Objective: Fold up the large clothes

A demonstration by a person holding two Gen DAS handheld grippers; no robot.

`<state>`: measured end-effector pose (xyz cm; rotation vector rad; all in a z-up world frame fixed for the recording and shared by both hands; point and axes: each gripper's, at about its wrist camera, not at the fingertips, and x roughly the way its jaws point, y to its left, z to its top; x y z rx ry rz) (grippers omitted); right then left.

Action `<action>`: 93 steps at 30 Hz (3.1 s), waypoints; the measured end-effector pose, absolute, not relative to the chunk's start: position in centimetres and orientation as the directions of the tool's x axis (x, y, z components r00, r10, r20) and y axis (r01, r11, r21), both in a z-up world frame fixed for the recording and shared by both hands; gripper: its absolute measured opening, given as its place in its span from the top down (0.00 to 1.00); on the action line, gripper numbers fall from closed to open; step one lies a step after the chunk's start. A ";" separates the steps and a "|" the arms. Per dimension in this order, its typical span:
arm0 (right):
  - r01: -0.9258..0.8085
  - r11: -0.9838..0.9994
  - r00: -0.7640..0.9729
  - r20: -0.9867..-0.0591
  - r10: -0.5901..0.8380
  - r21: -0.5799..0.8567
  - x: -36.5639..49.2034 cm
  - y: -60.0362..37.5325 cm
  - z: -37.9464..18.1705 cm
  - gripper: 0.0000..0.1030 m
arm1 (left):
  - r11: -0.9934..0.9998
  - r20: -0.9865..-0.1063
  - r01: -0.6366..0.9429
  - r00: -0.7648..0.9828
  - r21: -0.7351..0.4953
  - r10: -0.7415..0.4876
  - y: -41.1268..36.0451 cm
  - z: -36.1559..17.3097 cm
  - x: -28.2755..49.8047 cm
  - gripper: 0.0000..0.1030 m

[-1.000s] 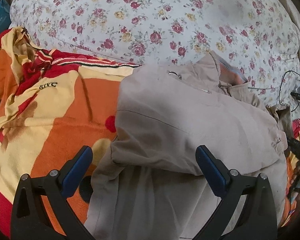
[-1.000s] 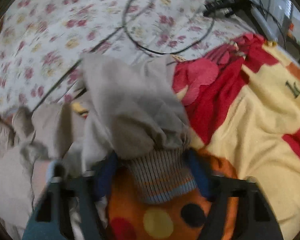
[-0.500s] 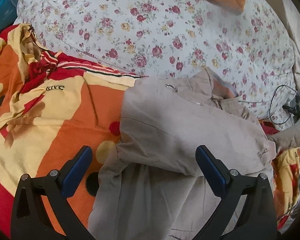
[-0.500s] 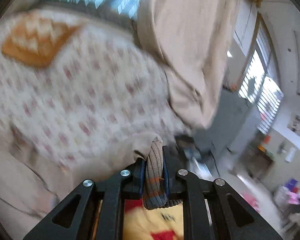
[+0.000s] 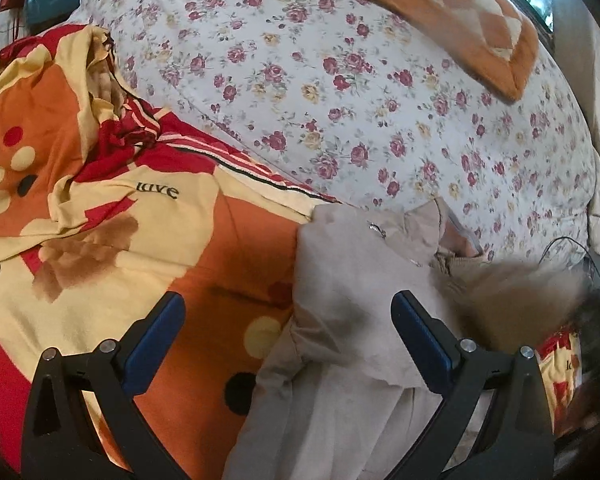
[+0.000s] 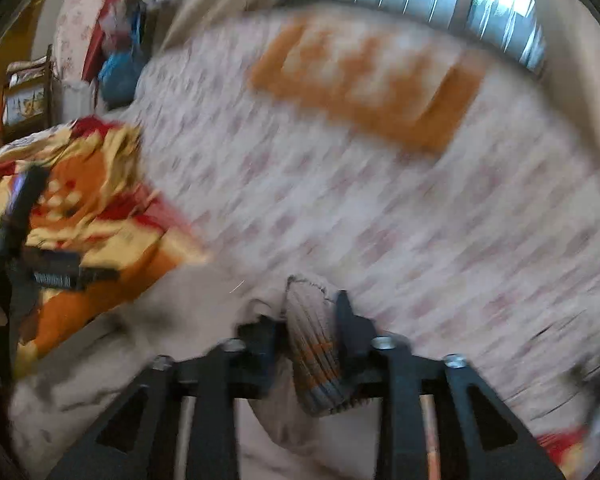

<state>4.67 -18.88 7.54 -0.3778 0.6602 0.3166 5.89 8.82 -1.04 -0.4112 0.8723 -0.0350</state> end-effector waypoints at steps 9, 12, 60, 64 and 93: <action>-0.285 0.956 0.730 -0.662 0.167 -0.074 3.3 -24.2 5.1 0.16 | 0.902 -0.716 -0.046 0.626 -0.429 -0.308 6.2 -1.4 6.6 0.00; -0.225 0.974 0.746 -0.649 0.153 -0.029 4.9 -23.1 5.1 0.16 | 0.901 -0.734 -0.013 0.585 -0.433 -0.344 5.2 -2.1 6.6 0.00; -0.039 0.997 0.661 -0.750 -0.019 -0.059 -0.2 -39.3 -1.3 0.42 | 0.960 -0.760 0.173 0.586 -0.222 -0.281 -1.8 2.3 8.4 0.81; 0.009 1.000 0.621 -0.784 0.001 0.009 2.0 -40.0 -2.8 0.97 | 0.956 -0.779 0.138 0.555 -0.259 -0.291 -1.2 0.5 8.0 0.35; 0.042 0.998 0.509 -0.859 -0.063 -0.048 -3.7 -40.9 -5.3 0.98 | 0.914 -0.814 0.073 0.431 -0.399 -0.390 -0.4 -3.8 7.9 0.19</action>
